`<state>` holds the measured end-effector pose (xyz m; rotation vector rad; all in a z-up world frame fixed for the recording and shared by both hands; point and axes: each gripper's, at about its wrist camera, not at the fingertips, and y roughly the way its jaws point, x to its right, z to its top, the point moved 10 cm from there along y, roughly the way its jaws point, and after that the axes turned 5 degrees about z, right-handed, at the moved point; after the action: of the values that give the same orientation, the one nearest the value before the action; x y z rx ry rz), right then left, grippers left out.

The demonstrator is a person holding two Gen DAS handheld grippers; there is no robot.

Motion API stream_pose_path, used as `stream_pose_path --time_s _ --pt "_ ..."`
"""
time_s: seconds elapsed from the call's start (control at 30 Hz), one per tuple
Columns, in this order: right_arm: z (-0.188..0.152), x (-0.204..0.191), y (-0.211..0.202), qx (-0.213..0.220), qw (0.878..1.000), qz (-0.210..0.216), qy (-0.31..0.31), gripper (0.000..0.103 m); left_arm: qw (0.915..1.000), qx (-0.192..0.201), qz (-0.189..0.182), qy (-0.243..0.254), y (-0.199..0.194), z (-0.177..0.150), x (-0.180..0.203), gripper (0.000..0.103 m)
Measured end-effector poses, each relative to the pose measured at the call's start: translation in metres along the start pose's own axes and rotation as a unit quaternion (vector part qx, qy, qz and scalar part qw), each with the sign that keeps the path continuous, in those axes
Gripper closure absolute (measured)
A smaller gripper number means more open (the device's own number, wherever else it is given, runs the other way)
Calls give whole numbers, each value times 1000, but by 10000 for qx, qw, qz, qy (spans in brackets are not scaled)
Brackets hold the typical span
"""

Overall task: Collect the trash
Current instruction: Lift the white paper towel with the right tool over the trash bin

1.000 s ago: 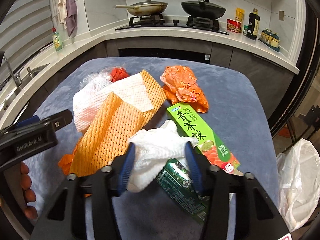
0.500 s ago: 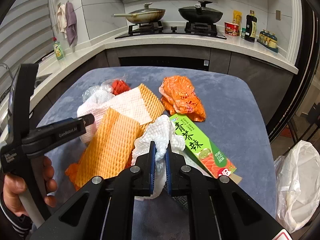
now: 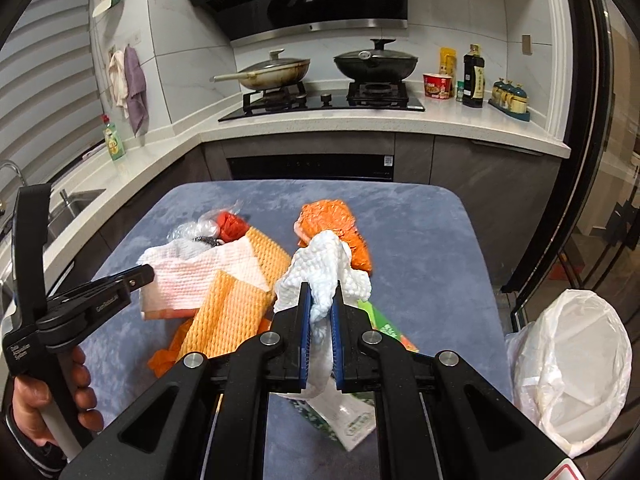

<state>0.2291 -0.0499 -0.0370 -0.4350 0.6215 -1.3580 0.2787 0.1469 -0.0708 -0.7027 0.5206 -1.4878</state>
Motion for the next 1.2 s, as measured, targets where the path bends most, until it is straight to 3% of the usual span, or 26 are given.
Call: stream_pose_path --time_s 0.4,0.8,1.2 --pt "14 56 -67 549 9970 -331 426 95 9973 649 -287 166 -75 39 35 101" --pt "0 139 -129 932 9867 -830 1046 95 9864 1031 -1082 679 -131 57 139 101" --pt "-48 241 -172 956 9675 -1562 1742 95 9704 822 -1885 1271 -148 22 263 101"
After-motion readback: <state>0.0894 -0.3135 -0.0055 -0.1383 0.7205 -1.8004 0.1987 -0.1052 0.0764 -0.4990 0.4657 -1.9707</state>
